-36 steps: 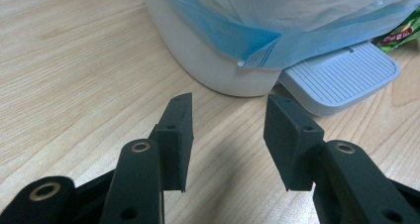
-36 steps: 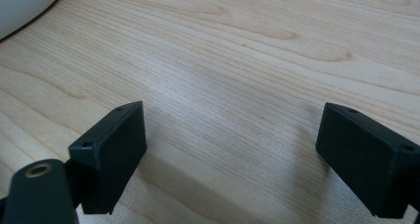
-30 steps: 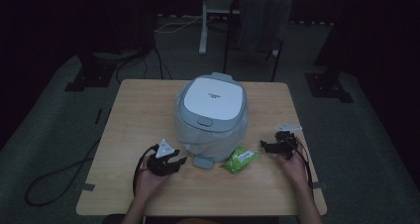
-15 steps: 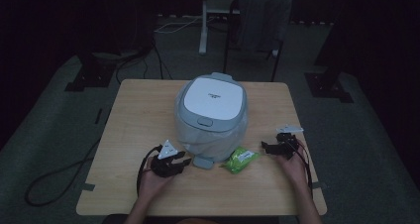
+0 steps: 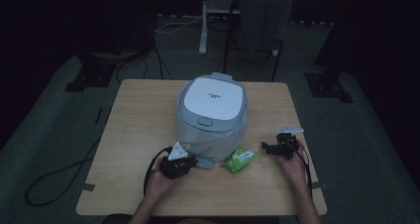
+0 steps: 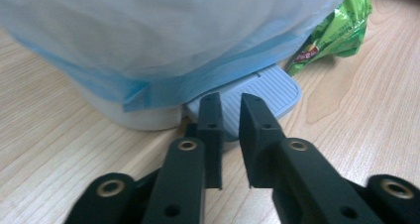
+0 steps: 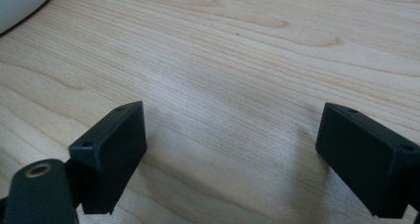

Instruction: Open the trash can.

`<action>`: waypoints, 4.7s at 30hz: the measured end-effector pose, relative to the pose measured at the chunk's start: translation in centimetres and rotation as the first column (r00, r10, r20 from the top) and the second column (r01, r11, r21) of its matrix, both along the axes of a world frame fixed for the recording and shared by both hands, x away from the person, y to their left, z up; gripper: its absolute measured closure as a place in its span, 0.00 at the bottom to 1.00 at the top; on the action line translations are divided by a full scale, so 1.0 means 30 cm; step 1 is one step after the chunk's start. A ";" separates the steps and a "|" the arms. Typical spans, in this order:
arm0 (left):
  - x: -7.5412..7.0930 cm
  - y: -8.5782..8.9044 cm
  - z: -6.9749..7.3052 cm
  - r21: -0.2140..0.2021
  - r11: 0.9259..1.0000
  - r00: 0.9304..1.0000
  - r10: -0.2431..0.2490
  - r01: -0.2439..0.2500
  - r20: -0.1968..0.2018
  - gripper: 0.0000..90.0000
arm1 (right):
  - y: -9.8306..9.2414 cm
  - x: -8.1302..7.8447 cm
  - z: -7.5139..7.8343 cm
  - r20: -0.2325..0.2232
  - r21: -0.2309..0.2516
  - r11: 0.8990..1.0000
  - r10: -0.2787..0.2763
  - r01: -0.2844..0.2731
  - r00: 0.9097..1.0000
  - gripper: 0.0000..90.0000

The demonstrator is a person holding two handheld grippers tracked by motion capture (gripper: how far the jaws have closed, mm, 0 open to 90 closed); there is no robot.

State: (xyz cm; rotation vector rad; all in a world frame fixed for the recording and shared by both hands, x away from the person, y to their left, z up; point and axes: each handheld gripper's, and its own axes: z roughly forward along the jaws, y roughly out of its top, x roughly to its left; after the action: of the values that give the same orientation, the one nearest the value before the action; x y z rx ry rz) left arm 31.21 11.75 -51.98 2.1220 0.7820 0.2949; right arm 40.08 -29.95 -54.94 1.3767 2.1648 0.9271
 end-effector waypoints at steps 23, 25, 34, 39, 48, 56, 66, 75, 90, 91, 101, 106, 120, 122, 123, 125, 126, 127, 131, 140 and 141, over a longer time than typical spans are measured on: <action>-0.025 -0.056 -0.009 -0.014 1.000 0.999 -0.028 0.028 0.017 0.98 | 0.000 -0.002 0.000 0.000 0.000 1.000 -0.003 0.003 1.000 0.12; -0.026 -0.060 -0.012 -0.007 1.000 0.999 -0.028 0.028 0.025 1.00 | 0.000 -0.002 0.000 0.001 0.000 1.000 -0.003 0.003 1.000 0.12; -0.035 -0.077 -0.022 0.043 0.999 0.997 -0.033 0.030 0.070 1.00 | 0.004 -0.012 0.000 0.006 0.002 1.000 -0.015 0.015 1.000 0.16; -0.037 -0.078 -0.027 0.045 0.999 0.997 -0.031 0.028 0.071 1.00 | 0.007 -0.030 0.005 0.017 0.008 0.999 -0.040 0.040 0.999 0.31; -0.034 -0.076 -0.032 0.041 0.999 0.997 -0.033 0.030 0.064 1.00 | -0.013 -0.064 0.059 -0.042 0.096 0.995 0.022 -0.018 0.999 0.53; -0.034 -0.076 -0.033 0.044 0.998 0.997 -0.036 0.033 0.065 1.00 | -0.006 -0.129 0.135 -0.025 0.180 0.971 0.165 -0.158 0.986 0.63; -0.033 -0.076 -0.035 0.044 0.998 0.997 -0.038 0.035 0.066 1.00 | 0.014 -0.179 0.210 0.023 0.243 0.917 0.321 -0.317 0.947 0.57; -0.033 -0.078 -0.041 0.050 0.998 0.997 -0.039 0.036 0.060 1.00 | 0.050 -0.174 0.182 -0.035 0.247 0.879 0.428 -0.407 0.903 0.53; -0.030 -0.087 -0.056 0.082 0.996 0.998 -0.038 0.034 0.050 1.00 | 0.086 -0.163 0.142 -0.088 0.254 0.846 0.502 -0.468 0.860 0.69; -0.030 -0.087 -0.056 0.082 0.996 0.998 -0.038 0.034 0.050 1.00 | 0.086 -0.163 0.142 -0.088 0.254 0.846 0.502 -0.468 0.860 0.69; -0.031 -0.087 -0.057 0.082 0.996 0.998 -0.038 0.034 0.053 1.00 | 0.090 -0.163 0.132 -0.120 0.235 0.841 0.522 -0.487 0.844 0.86; -0.031 -0.087 -0.057 0.079 0.996 0.998 -0.037 0.033 0.053 1.00 | 0.096 -0.163 0.128 -0.130 0.234 0.832 0.539 -0.502 0.832 0.63; -0.031 -0.087 -0.057 0.078 0.996 0.998 -0.037 0.033 0.052 1.00 | 0.140 -0.149 0.093 -0.166 0.201 0.812 0.579 -0.547 0.798 0.57; -0.031 -0.087 -0.057 0.081 0.996 0.998 -0.038 0.034 0.053 1.00 | 0.143 -0.149 0.091 -0.168 0.197 0.808 0.586 -0.556 0.793 0.56; -0.031 -0.087 -0.057 0.081 0.996 0.998 -0.038 0.034 0.053 1.00 | 0.150 -0.149 0.088 -0.172 0.187 0.806 0.590 -0.561 0.789 0.55; -0.031 -0.088 -0.057 0.079 0.996 0.998 -0.037 0.032 0.053 1.00 | 0.169 -0.146 0.080 -0.187 0.162 0.803 0.596 -0.574 0.781 0.58; -0.031 -0.087 -0.057 0.081 0.996 0.998 -0.038 0.034 0.053 1.00 | 0.169 -0.146 0.080 -0.187 0.162 0.803 0.596 -0.574 0.781 0.58; -0.031 -0.088 -0.057 0.079 0.996 0.998 -0.037 0.033 0.052 1.00 | 0.176 -0.145 0.078 -0.192 0.155 0.801 0.598 -0.578 0.778 0.61; -0.031 -0.087 -0.057 0.081 0.996 0.998 -0.039 0.035 0.053 1.00 | 0.185 -0.145 0.078 -0.196 0.145 0.800 0.600 -0.582 0.775 0.66; -0.031 -0.087 -0.057 0.082 0.996 0.998 -0.039 0.034 0.054 1.00 | 0.173 -0.152 0.086 -0.191 0.147 0.788 0.615 -0.597 0.765 0.83; -0.031 -0.088 -0.057 0.082 0.996 0.998 -0.039 0.034 0.054 1.00 | 0.171 -0.154 0.086 -0.190 0.148 0.788 0.615 -0.597 0.765 0.85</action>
State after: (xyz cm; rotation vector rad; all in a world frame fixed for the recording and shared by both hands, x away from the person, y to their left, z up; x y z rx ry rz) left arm 30.28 9.12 -53.68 2.1919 0.7088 0.3697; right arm 35.47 -24.81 -52.35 0.8257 2.8668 1.1232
